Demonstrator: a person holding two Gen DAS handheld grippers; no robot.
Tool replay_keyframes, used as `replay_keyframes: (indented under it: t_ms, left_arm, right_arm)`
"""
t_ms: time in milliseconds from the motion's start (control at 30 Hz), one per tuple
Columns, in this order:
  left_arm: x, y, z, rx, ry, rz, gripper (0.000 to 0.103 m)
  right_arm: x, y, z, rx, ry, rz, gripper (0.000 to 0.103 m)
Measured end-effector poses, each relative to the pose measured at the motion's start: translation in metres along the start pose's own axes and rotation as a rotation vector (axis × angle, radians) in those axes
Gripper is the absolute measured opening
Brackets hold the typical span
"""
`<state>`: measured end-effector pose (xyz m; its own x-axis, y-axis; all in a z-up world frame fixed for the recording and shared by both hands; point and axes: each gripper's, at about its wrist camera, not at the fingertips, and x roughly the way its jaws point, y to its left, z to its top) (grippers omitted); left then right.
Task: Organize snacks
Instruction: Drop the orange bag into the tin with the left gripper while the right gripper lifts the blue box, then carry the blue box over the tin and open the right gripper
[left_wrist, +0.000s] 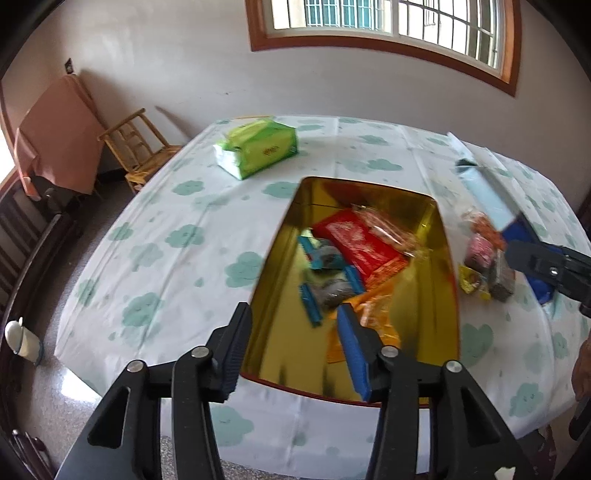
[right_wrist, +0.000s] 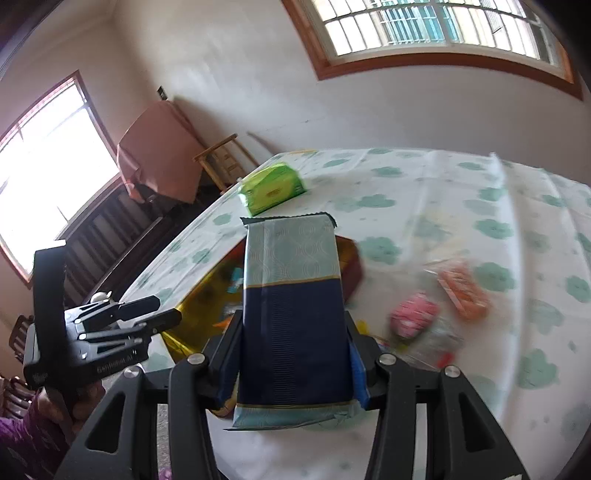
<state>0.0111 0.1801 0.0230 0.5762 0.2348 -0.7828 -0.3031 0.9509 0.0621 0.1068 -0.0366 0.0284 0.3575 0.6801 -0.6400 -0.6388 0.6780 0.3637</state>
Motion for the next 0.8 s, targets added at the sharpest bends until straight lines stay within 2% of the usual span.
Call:
replay_keyframes:
  t_ms: [100, 400, 800]
  left_arm:
    - [0.000, 0.007, -0.002, -0.013, -0.011, 0.008, 0.055]
    - [0.008, 0.021, -0.006, -0.043, 0.008, 0.010, 0.057]
    - [0.016, 0.026, -0.008, -0.053, 0.024, 0.023, 0.057]
  right_arm:
    - [0.024, 0.008, 0.006, 0.011, 0.032, 0.027, 0.049]
    - [0.077, 0.019, 0.013, 0.022, 0.103, 0.041, 0.049]
    - [0.109, 0.024, 0.012, 0.005, 0.146, 0.010, 0.049]
